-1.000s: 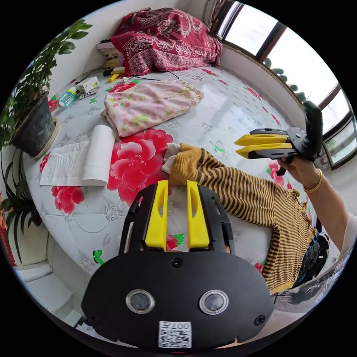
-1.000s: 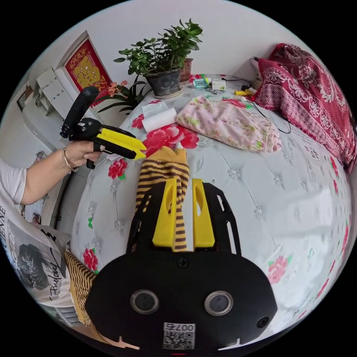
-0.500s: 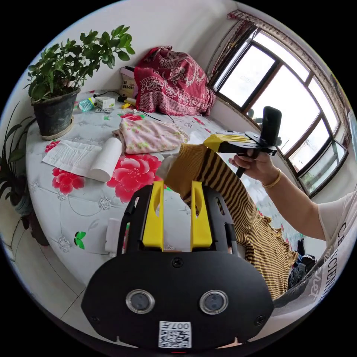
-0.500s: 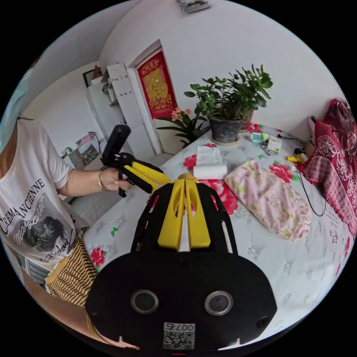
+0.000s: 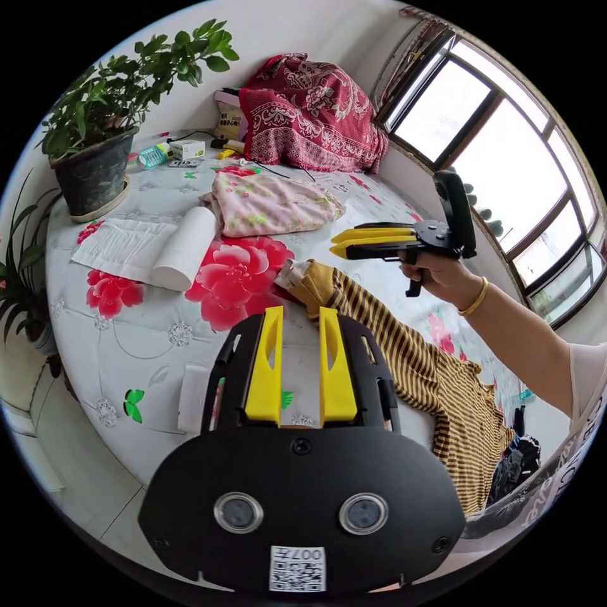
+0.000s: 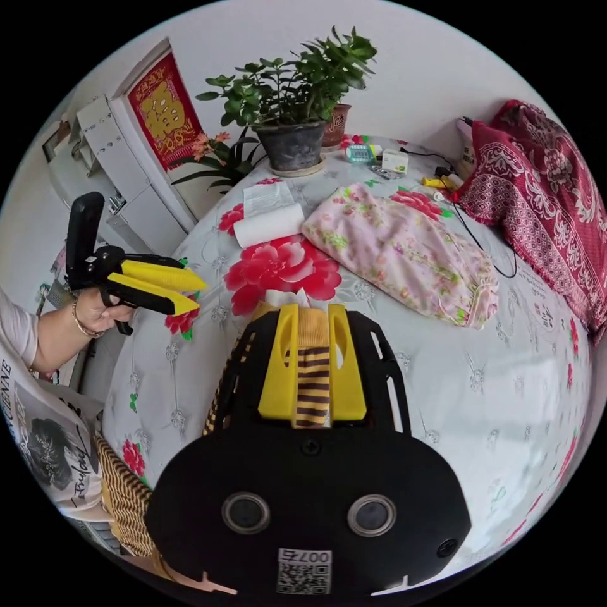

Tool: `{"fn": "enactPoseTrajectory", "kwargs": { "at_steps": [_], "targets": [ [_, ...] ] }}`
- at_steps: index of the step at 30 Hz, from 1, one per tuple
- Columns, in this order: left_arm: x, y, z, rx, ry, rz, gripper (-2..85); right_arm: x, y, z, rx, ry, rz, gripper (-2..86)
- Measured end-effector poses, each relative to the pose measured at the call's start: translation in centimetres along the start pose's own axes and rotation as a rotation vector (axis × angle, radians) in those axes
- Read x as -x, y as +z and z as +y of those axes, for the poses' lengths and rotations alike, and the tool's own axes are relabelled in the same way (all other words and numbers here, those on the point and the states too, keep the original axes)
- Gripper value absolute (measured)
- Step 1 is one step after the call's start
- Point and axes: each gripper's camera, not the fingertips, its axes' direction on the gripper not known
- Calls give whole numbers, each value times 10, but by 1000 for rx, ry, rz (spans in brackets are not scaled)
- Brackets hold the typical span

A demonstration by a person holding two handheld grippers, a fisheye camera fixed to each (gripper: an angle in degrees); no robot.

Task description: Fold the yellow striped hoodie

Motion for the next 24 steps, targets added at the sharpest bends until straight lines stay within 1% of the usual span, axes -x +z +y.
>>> {"fn": "enactPoseTrajectory", "kwargs": {
  "at_steps": [2,4,5,7,9,11,13,15,16,17,19,22,24],
  "targets": [
    [-2,11,-2,30,6,-7,86,12,24,-7,83,-35,1,50],
    [-4,18,-3,48,24,0,86,25,34,-13,100,-70,6,51],
    [-5,22,-4,57,35,-2,85,34,33,-16,74,-103,73,47],
    [-13,26,-8,58,78,-1,83,39,28,-21,23,-123,134,42],
    [-23,30,-15,41,120,-9,80,31,29,-31,41,-104,98,37],
    [-34,37,-27,29,159,21,77,20,40,-46,117,-81,48,28],
    [-41,48,-35,43,179,14,76,20,53,-54,158,-103,27,19],
    [-44,69,-41,103,204,-26,74,22,72,-58,259,-138,2,8],
    [-43,86,-42,166,210,-63,72,23,79,-59,282,-158,34,4],
    [-43,95,-41,190,228,-88,69,24,77,-60,269,-172,83,2],
    [-42,95,-38,167,246,-103,65,17,71,-63,245,-154,178,0],
    [-39,97,-36,173,231,-87,64,-7,54,-62,156,-42,306,0],
    [-37,98,-36,177,230,-77,64,-19,43,-57,98,15,233,2]
  ]
}}
